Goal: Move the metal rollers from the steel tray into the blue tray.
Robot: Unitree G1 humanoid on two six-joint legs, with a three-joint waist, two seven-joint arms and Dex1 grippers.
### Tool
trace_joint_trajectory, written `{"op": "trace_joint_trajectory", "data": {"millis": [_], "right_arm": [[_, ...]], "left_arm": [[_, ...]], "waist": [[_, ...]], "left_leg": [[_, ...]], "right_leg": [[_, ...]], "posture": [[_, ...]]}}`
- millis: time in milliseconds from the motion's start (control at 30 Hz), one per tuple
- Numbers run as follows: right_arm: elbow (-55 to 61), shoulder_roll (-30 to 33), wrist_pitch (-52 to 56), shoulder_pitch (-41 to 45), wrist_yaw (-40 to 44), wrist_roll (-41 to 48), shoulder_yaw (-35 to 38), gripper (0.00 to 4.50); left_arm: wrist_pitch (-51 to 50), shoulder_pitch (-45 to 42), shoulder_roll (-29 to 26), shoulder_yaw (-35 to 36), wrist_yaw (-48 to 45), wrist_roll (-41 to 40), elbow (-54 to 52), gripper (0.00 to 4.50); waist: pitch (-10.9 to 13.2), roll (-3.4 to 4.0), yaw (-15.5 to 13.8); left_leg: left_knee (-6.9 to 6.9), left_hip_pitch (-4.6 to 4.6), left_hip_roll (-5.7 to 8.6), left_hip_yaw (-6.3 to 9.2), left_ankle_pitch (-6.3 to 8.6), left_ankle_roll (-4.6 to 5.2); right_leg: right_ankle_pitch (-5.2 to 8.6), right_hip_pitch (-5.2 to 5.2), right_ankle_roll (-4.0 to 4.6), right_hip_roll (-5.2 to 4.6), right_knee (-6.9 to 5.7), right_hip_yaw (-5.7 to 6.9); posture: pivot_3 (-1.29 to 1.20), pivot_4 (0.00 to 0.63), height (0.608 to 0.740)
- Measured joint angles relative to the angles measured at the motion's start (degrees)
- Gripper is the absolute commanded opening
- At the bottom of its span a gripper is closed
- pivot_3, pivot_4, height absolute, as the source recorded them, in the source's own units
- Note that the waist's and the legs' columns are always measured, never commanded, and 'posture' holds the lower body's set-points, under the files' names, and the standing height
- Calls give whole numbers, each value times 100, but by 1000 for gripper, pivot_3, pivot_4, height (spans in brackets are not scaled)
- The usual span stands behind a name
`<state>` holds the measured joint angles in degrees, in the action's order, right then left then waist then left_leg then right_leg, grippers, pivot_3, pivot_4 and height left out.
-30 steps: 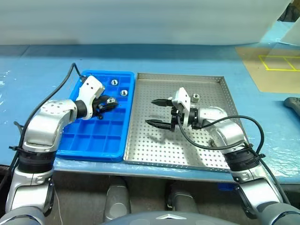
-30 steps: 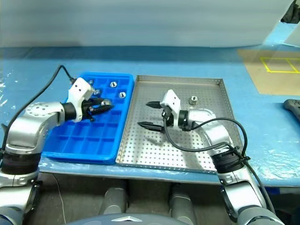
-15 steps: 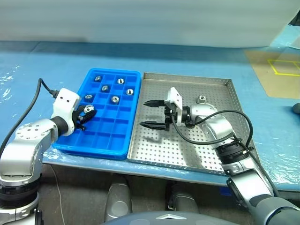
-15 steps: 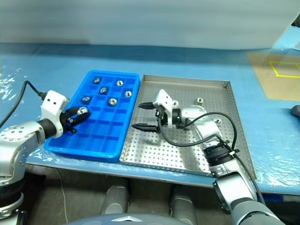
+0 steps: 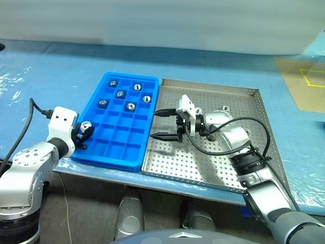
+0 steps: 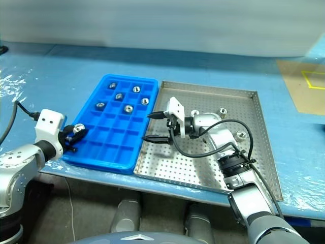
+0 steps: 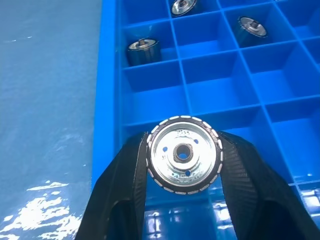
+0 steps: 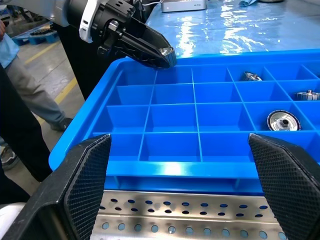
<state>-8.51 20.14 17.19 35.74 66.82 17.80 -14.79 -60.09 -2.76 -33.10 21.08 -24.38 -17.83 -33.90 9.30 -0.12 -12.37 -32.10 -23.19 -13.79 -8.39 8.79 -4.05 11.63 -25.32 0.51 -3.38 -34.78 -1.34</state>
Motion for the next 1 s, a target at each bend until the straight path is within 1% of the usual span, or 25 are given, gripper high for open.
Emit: {"op": "trace_joint_trajectory", "data": {"millis": [233, 667, 733, 767, 900, 933, 1000], "right_arm": [[0, 7, 2, -1, 41, -14, 1, 4500], [81, 71, 65, -126, -158, -14, 12, 4500], [91, 77, 66, -148, -199, -14, 17, 4500], [123, 95, 70, -177, -206, -14, 19, 4500], [245, 122, 89, -250, -258, -13, 21, 4500], [263, 129, 92, -261, -278, -13, 24, 4500], [273, 163, 103, -283, -314, -13, 40, 4500]], "left_arm": [[243, 17, -1, -45, 152, 30, 253, 1706], [765, -219, -23, -537, 241, 201, 926, 1706], [786, -260, -23, -564, 246, 225, 996, 2456], [795, -277, -23, -569, 243, 235, 1017, 2688], [847, -301, -23, -700, 223, 235, 1027, 4163], [853, -312, -23, -727, 218, 235, 1033, 4443], [868, -334, -23, -785, 206, 233, 1041, 4484]], "waist": [[0, 0, -8], [0, -1, 6], [0, 0, 21], [0, -1, 30], [0, -1, 49], [0, -1, 56], [0, -1, 65]], "left_leg": [[-1, 0, 0, 1, 0, 0], [-5, 1, 0, 1, -1, -2], [-5, 1, -1, 1, -1, -2], [-5, 1, -1, 1, -1, -2], [-5, 3, 0, 1, -2, -4], [-5, 6, 0, 1, -2, -4], [-5, 8, 0, 1, -3, -5]], "right_leg": [[0, 0, 0, 1, -1, 0], [0, 0, 0, 1, -5, 0], [0, 0, 0, 2, -6, 0], [0, 0, 0, 2, -5, 0], [0, 0, 0, 2, -9, 0], [-1, 0, 0, 2, -11, 0], [-1, 0, 0, 3, -14, 0]], "posture": [[432, 150, 740], [381, 150, 740], [381, 150, 740], [371, 150, 740], [371, 150, 740], [371, 150, 740], [371, 150, 740]]}}
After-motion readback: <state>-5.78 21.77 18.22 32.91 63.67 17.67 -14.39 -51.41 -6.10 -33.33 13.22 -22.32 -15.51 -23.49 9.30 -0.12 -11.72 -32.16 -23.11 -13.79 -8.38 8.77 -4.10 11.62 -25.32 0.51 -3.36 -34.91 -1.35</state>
